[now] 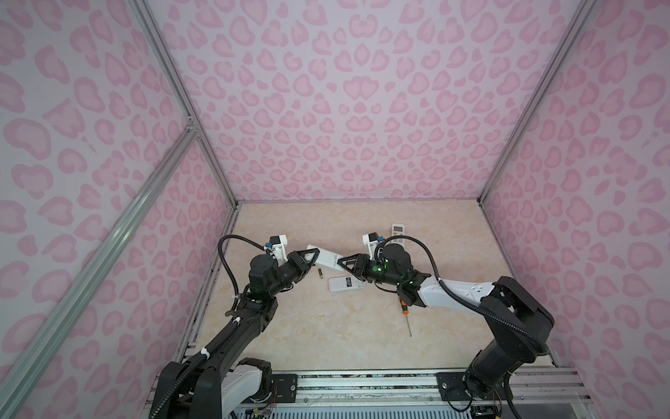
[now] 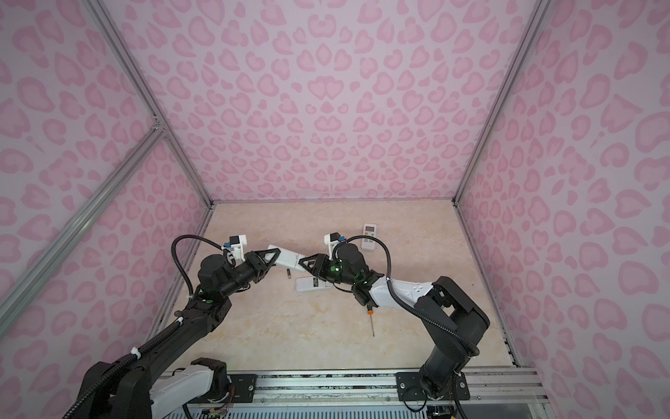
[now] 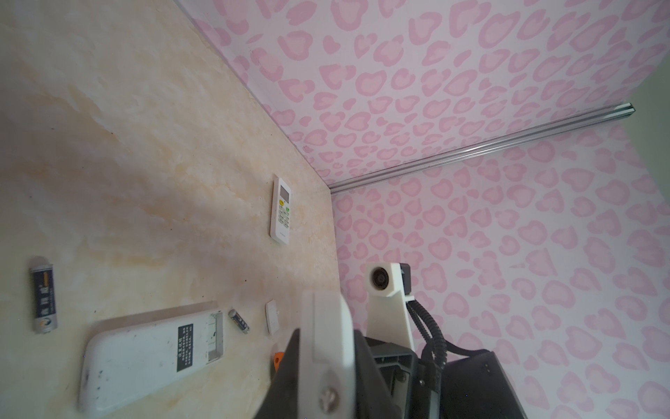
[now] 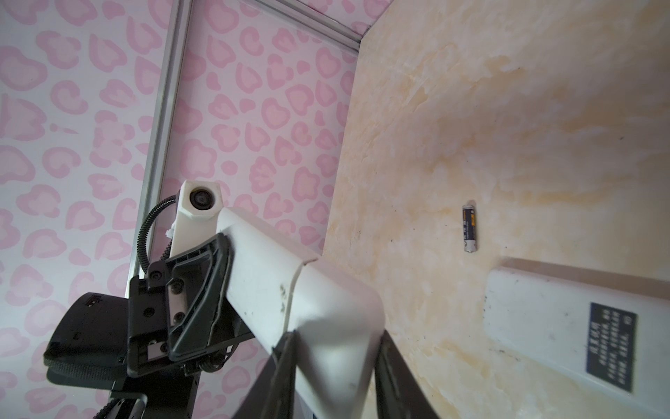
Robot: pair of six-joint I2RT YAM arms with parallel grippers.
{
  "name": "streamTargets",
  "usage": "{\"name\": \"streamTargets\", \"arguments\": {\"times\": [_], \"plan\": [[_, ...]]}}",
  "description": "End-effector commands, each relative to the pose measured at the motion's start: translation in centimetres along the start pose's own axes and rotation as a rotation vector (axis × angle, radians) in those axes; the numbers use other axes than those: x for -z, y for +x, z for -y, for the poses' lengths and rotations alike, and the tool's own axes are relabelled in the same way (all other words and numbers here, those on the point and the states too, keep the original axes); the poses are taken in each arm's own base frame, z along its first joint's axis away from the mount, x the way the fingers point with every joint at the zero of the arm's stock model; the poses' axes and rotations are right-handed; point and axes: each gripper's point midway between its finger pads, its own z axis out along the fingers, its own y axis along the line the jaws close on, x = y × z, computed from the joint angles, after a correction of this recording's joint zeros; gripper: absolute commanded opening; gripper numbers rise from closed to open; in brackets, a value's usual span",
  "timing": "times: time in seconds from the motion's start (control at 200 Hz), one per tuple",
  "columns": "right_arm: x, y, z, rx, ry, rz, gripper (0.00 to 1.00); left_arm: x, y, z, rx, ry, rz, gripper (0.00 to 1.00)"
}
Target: Unload the batteries from the remote control
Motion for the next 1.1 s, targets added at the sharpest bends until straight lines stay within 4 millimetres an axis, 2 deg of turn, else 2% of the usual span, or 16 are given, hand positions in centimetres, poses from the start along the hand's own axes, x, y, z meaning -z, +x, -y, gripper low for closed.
{"name": "streamTargets", "arguments": {"times": [0.0,0.095,0.25,0.55,0.66,0.82,1.095], "plan": [[0.2,0.0,1.0,-0.019,0.019,0.002,0.33,-0.1,0.2,2.9,-0.054,0.110,-0.044,0.04],[0.5,-0.1,1.1,-0.020,0.023,0.007,0.33,-0.3,0.1,2.7,-0.057,0.105,-0.046,0.04],[0.5,-0.2,1.6,-0.025,0.030,0.006,0.42,-0.5,0.0,2.5,-0.055,0.099,-0.048,0.04],[0.2,-0.3,1.5,-0.042,0.001,-0.004,0.35,-0.2,-0.1,2.6,-0.064,0.096,-0.042,0.04],[0.6,-0.4,1.4,-0.039,0.000,-0.001,0.36,-0.2,-0.2,2.5,-0.062,0.095,-0.042,0.04],[1.0,-0.4,1.3,-0.024,0.013,-0.003,0.41,-0.3,-0.3,2.6,-0.063,0.096,-0.041,0.04],[1.0,-0.3,1.4,-0.028,0.008,-0.008,0.40,-0.3,-0.4,2.9,-0.069,0.103,-0.043,0.04]]}}
